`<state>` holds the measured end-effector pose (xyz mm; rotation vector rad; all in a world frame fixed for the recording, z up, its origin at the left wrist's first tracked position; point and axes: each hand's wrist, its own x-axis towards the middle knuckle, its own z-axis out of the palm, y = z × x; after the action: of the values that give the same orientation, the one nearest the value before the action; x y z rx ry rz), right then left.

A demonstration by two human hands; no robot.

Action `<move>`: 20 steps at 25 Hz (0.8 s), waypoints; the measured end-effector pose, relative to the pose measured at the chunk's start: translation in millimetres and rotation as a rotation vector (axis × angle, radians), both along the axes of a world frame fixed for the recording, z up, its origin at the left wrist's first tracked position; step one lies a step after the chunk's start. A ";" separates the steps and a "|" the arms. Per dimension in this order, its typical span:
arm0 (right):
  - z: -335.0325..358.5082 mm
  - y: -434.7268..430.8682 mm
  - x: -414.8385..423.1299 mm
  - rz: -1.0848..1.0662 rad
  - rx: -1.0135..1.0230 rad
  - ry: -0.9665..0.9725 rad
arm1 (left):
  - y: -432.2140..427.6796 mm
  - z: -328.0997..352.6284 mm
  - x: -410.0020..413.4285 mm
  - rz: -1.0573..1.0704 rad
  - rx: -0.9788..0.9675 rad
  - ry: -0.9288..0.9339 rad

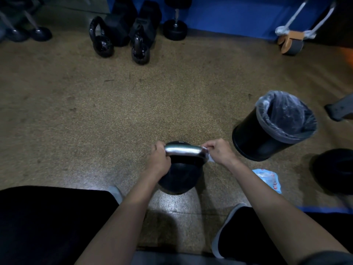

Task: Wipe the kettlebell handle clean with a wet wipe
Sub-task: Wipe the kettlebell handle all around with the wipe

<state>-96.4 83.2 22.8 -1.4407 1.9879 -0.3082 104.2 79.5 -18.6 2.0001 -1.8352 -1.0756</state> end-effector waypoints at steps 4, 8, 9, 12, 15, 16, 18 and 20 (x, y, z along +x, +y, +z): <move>2.4 -0.3 0.2 0.035 0.063 0.028 | -0.2 -0.7 0.7 0.001 0.002 0.008; 8.2 -6.0 4.1 0.104 0.111 0.023 | -1.1 -1.3 0.2 0.005 0.003 0.011; 10.0 -5.7 2.9 0.099 0.099 -0.006 | -1.1 -1.0 0.1 0.003 0.005 0.011; 11.5 -4.8 3.1 0.099 0.099 0.013 | -0.5 -1.1 0.3 0.000 0.006 0.008; 11.7 -5.7 6.3 0.121 0.098 0.033 | -0.4 -0.6 0.7 0.001 0.004 0.004; 13.4 -5.3 6.0 0.109 0.084 0.012 | -0.4 -0.4 1.0 0.001 0.005 0.003; 15.3 -4.3 3.6 0.090 0.064 -0.016 | -0.1 -0.2 0.9 -0.001 0.006 0.004; 13.8 -5.3 3.2 0.098 0.102 -0.007 | 0.6 -0.3 0.9 -0.001 0.005 0.005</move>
<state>-93.2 78.0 36.6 -1.4647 1.8925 -0.1661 105.1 80.0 -18.9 1.9968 -1.8335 -1.0854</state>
